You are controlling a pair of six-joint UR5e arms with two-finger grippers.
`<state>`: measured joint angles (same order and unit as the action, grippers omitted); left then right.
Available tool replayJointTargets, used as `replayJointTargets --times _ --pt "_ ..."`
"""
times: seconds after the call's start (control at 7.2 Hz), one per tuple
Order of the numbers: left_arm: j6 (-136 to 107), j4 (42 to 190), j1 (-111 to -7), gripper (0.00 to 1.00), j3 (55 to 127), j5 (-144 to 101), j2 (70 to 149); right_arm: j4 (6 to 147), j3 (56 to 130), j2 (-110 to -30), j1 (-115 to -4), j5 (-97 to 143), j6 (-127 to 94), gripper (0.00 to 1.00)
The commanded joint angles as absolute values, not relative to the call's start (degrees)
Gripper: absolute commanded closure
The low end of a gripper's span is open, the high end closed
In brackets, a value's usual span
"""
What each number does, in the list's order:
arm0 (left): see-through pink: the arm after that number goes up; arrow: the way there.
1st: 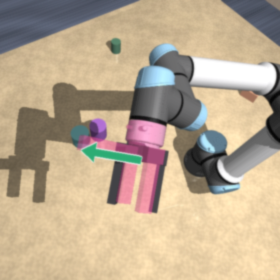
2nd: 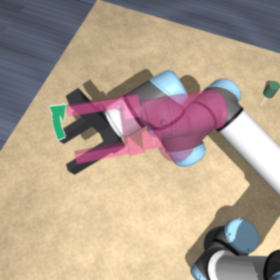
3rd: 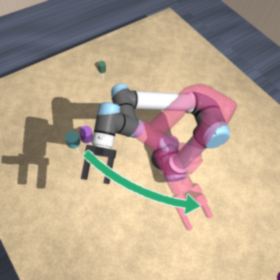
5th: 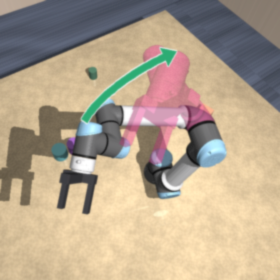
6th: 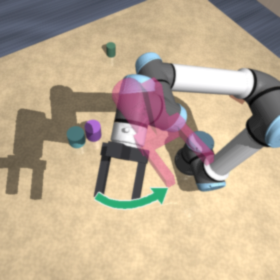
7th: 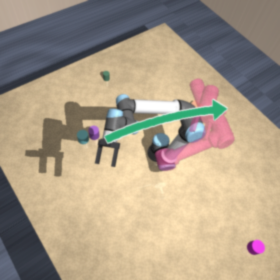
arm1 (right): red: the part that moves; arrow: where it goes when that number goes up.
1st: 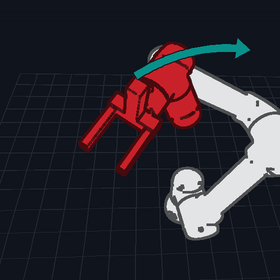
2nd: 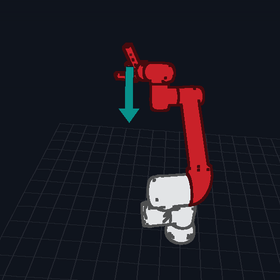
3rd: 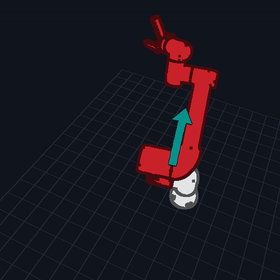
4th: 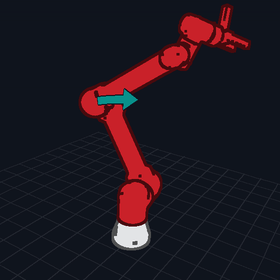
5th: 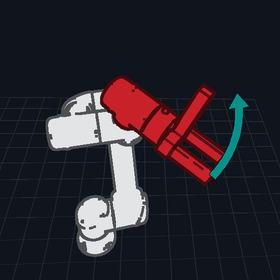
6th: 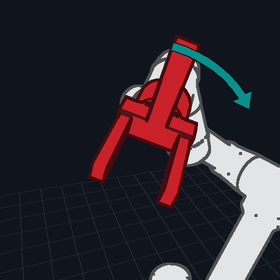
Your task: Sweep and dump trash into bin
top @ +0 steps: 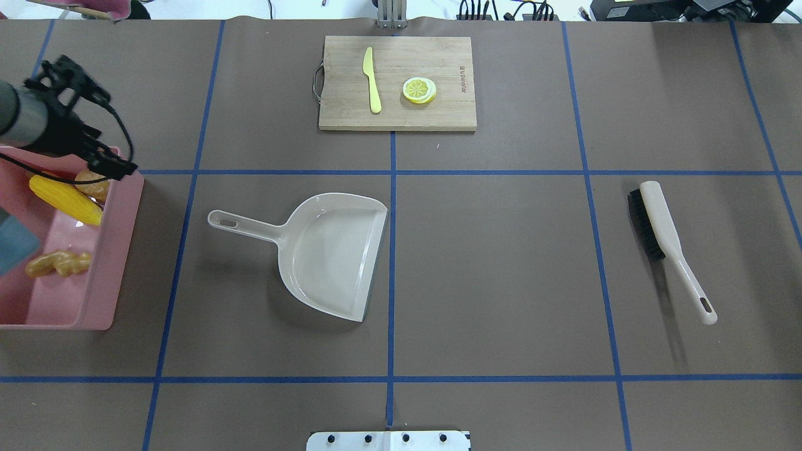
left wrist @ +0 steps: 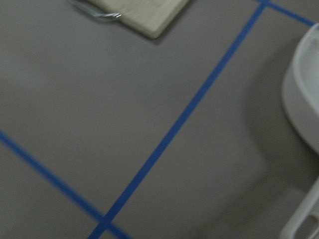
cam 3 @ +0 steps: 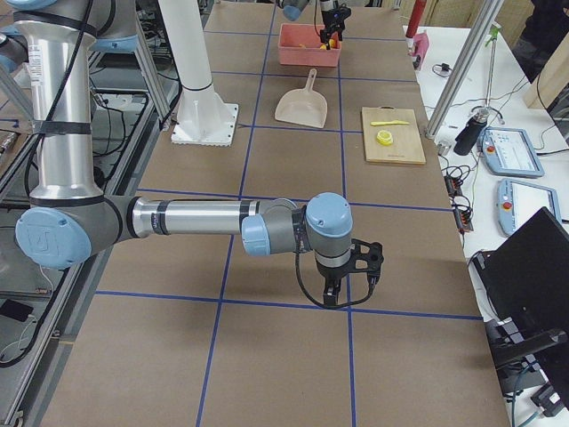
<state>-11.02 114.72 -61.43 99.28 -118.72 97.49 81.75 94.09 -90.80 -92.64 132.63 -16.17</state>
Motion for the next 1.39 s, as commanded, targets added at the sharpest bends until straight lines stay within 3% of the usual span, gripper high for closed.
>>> replayJointTargets --times 0.0,0.42,0.83,1.25 --pt "-11.07 107.86 -78.41 0.02 94.52 -131.66 91.86 81.83 94.39 -90.79 -92.29 132.71 -16.17 0.00" --pt "-11.25 108.10 -86.89 0.02 89.23 -133.77 86.86 81.83 94.48 -90.70 -91.85 133.42 -16.17 0.00" --pt "-11.25 107.93 -87.80 0.02 94.64 -134.12 79.47 81.83 94.57 -90.70 -91.58 133.42 -16.17 0.00" --pt "-11.25 99.56 -89.37 0.02 97.90 -135.69 79.53 81.91 94.57 -90.18 -90.97 133.42 -16.26 0.00"
